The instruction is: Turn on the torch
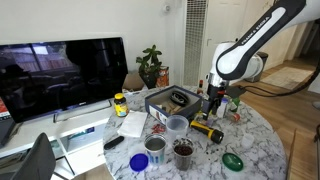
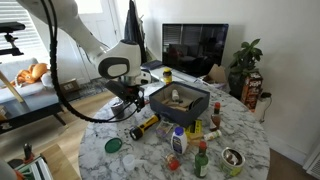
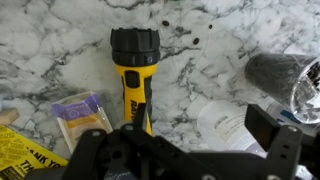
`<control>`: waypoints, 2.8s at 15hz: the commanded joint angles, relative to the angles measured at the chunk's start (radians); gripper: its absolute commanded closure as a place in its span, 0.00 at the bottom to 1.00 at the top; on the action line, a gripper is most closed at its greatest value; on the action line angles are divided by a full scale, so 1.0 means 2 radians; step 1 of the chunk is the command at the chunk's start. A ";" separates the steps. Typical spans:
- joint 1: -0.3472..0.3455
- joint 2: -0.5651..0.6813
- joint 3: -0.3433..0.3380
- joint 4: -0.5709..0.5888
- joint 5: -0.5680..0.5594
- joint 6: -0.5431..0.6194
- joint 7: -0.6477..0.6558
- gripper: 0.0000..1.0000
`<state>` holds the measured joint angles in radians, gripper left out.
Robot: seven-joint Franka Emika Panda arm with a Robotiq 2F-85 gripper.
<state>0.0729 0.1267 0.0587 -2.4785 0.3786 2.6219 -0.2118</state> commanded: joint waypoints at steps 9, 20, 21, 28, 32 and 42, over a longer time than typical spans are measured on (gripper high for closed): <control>-0.065 0.066 0.021 0.013 0.044 0.045 -0.074 0.34; -0.146 0.096 0.109 -0.007 0.093 0.113 -0.224 1.00; -0.156 0.097 0.118 -0.010 0.100 0.119 -0.241 1.00; -0.202 0.109 0.161 -0.012 0.201 0.133 -0.358 1.00; -0.215 0.122 0.172 -0.008 0.236 0.141 -0.392 1.00; -0.235 0.137 0.194 -0.006 0.292 0.168 -0.446 1.00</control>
<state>-0.3674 0.3796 0.4110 -2.4913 0.9104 2.9269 -1.0451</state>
